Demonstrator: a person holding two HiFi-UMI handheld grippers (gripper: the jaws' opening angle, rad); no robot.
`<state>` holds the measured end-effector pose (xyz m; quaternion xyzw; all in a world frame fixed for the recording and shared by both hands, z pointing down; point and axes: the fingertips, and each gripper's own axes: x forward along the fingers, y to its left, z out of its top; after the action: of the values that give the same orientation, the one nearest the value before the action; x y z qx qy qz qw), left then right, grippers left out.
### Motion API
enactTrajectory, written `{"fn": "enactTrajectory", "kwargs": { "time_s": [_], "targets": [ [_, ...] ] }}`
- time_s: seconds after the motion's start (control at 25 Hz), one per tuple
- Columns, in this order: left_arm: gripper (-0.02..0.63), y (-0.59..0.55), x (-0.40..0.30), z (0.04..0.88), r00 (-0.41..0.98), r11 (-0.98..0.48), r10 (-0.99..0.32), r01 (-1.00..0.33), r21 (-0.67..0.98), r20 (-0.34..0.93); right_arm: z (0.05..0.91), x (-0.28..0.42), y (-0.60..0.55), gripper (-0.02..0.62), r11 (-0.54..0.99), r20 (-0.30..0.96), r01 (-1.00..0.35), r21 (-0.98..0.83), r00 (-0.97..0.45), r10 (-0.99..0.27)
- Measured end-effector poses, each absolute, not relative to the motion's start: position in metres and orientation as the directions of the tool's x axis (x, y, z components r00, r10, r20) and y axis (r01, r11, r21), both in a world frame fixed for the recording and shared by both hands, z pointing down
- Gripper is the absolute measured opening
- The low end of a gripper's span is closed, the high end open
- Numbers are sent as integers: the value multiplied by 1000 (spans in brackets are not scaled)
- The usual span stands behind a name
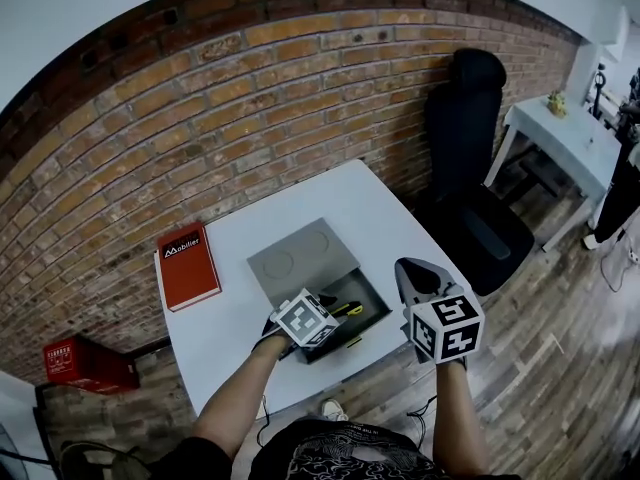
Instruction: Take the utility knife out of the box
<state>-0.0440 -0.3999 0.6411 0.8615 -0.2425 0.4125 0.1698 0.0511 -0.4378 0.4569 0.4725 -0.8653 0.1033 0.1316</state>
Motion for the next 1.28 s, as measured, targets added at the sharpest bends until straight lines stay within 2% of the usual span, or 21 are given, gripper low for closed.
{"fn": "enactTrajectory", "kwargs": {
  "time_s": [0.56,0.96,1.28],
  "targets": [
    [195,-393,-42,678,440,-863,-163,-498,89,883,467,67,-436,20,488,349,-870,-61,-477,-807],
    [192,-392,-45,687,398,-873,-147,-482,70,906,472,71,-433,20,467,354,-882,-65,-458,-816],
    [130,-396,-45,686,381,-852,-151,-517,75,912,473,77,-430,20,447,355,-892,-72,-441,-824]
  ]
}}
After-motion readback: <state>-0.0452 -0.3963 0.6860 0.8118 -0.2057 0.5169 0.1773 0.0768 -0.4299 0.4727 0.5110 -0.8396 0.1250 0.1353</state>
